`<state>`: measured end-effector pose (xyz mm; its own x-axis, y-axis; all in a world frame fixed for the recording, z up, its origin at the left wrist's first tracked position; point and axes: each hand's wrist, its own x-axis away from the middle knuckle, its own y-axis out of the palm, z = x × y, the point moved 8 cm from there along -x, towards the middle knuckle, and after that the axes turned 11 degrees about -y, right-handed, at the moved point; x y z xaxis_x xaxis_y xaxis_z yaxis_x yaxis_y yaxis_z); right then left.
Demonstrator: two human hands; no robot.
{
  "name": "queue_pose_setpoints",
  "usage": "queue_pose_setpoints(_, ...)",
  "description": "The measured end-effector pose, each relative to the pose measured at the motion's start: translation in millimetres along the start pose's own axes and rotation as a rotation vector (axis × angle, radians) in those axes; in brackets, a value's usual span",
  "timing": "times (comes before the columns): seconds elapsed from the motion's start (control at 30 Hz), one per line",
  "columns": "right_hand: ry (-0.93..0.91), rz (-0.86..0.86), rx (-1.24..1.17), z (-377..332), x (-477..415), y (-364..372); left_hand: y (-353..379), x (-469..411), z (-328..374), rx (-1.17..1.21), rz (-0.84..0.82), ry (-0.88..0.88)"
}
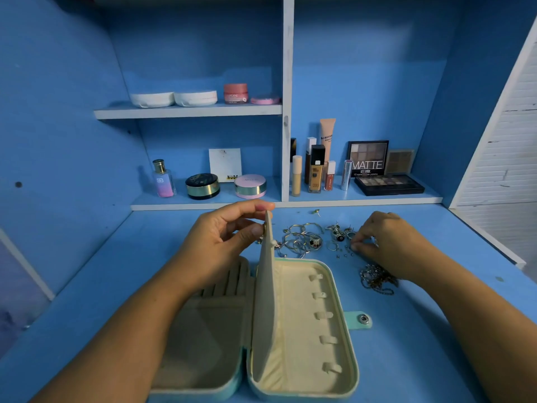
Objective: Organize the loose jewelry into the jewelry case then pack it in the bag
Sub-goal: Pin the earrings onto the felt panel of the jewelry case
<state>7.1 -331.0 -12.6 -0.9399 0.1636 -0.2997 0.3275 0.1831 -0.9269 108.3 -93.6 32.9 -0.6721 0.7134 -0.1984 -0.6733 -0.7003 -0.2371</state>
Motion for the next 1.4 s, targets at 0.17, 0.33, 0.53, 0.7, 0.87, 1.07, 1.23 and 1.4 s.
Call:
queue_pose_setpoints(0.17,-0.009,-0.002,0.022,-4,-4,1,-1,0,-1,0.01,-0.006,0.009)
queue_pose_setpoints(0.33,0.013,-0.024,0.082,-3,-9,5,-2,-2,-2,-0.01,-0.014,0.018)
queue_pose_setpoints(0.53,0.014,0.054,0.052,-8,-8,-1,-3,-2,-6,0.009,-0.012,-0.004)
queue_pose_setpoints(0.7,-0.065,0.394,-0.46,-65,7,-34,-2,-2,-5,0.03,-0.019,-0.016)
queue_pose_setpoints(0.87,0.03,0.305,-0.957,-107,-7,-13,-3,-2,-6,0.047,-0.008,-0.03)
queue_pose_setpoints(1.07,0.089,0.403,-1.303,-118,-7,3,-3,-1,-3,0.024,-0.003,-0.037)
queue_pose_setpoints(1.23,0.039,0.446,-1.344,-131,-8,2,-3,-2,-1,-0.012,-0.018,-0.019)
queue_pose_setpoints(1.4,0.044,0.421,-1.301,-132,-7,6,2,-4,-2,-0.052,-0.064,0.009)
